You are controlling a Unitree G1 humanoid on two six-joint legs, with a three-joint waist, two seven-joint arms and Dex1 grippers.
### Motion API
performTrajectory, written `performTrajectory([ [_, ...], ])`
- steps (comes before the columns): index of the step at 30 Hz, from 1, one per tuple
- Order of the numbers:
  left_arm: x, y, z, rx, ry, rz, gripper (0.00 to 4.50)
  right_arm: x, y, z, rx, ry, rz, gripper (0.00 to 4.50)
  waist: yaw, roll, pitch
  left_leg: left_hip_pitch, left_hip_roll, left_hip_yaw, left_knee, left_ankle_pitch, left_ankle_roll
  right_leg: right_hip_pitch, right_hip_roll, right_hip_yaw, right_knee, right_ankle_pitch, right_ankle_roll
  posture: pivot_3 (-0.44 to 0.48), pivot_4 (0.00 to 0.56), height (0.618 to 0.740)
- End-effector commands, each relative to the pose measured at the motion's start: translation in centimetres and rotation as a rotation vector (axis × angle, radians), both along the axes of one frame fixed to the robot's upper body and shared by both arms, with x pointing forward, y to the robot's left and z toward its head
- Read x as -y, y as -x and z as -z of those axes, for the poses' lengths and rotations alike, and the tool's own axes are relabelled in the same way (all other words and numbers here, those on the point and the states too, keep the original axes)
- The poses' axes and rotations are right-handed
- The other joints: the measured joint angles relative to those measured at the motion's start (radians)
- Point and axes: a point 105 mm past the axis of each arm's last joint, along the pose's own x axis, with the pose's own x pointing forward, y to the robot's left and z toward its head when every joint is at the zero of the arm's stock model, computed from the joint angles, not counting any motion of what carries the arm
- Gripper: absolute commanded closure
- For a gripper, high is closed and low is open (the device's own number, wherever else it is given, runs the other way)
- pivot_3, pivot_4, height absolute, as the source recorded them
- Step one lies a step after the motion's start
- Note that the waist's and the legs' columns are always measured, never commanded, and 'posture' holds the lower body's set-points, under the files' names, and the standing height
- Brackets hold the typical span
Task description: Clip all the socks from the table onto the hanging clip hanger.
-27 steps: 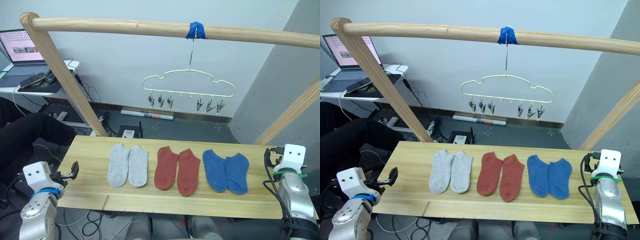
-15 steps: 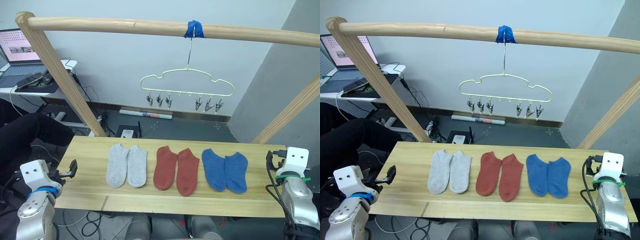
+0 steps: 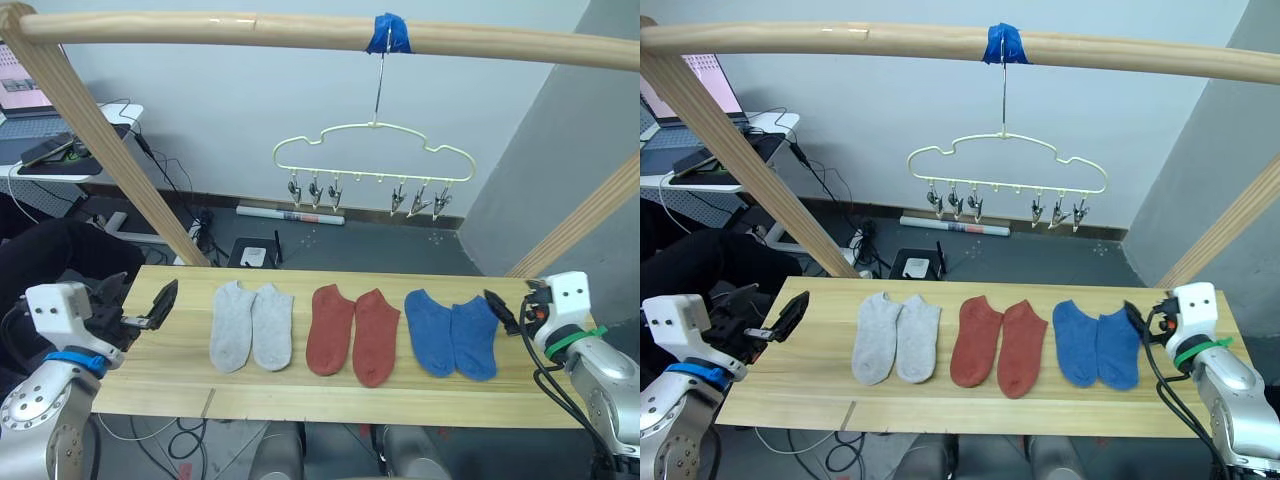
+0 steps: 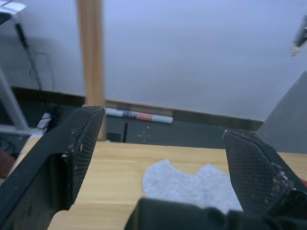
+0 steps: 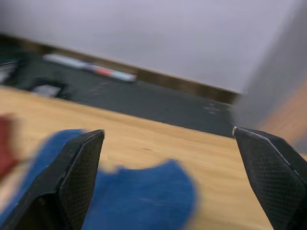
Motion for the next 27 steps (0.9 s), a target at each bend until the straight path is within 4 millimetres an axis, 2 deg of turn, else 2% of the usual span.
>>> performTrajectory([
  [1,4.2,-1.2,-2.6,0.095,-0.022,0.118,0.02,-5.8,1.2,-3.8,0.102,-0.081,-0.323,0.0,-0.001,0.0,0.004,0.0,0.0,0.0,0.001,0.0,0.0,0.0,0.0,0.0,0.0,0.001,0.001,-0.078,0.248,0.74],
  [4,6.3,-2.8,-3.1,0.125,-0.011,0.153,0.02,-8.1,0.9,-5.3,0.151,-0.104,-0.415,0.0,-0.005,-0.001,0.004,-0.001,0.0,0.001,0.001,0.0,0.0,0.0,0.0,0.001,-0.002,0.001,0.002,-0.087,0.247,0.74],
  [6,7.2,-3.8,-3.4,0.143,0.011,0.154,0.02,-9.1,0.6,-6.1,0.18,-0.116,-0.447,0.0,-0.008,-0.002,0.005,-0.003,0.0,0.001,0.001,-0.001,-0.001,-0.001,0.0,0.0,-0.003,0.004,0.008,-0.091,0.247,0.74],
  [9,8.8,-5.0,-3.9,0.196,0.043,0.196,0.02,-10.9,-0.3,-7.4,0.229,-0.143,-0.468,0.0,-0.013,-0.002,0.006,-0.007,0.0,0.0,0.001,-0.001,-0.001,-0.003,0.0,-0.002,-0.004,0.004,0.009,-0.106,0.241,0.74],
  [10,9.0,-5.2,-4.1,0.211,0.057,0.201,0.4,-11.3,-0.4,-7.7,0.239,-0.15,-0.473,0.0,-0.014,-0.002,0.006,-0.008,0.0,-0.001,0.001,-0.001,-0.001,-0.004,0.0,-0.002,-0.004,0.004,0.009,-0.112,0.24,0.74],
  [16,9.7,-6.7,-3.6,0.229,0.079,0.172,2.08,-12.8,-0.7,-8.2,0.27,-0.153,-0.51,0.0,-0.018,-0.002,0.006,-0.009,0.0,-0.002,0.001,-0.001,-0.001,-0.005,0.0,-0.003,-0.004,0.005,0.009,-0.124,0.235,0.74],
  [27,12.6,-9.4,-3.8,0.29,0.066,0.211,2.08,-15.0,-1.1,-10.1,0.352,-0.181,-0.544,0.0,-0.023,-0.002,0.006,-0.01,-0.001,-0.003,0.003,-0.001,-0.001,-0.005,0.0,-0.004,-0.003,0.006,0.011,-0.151,0.234,0.74],
])
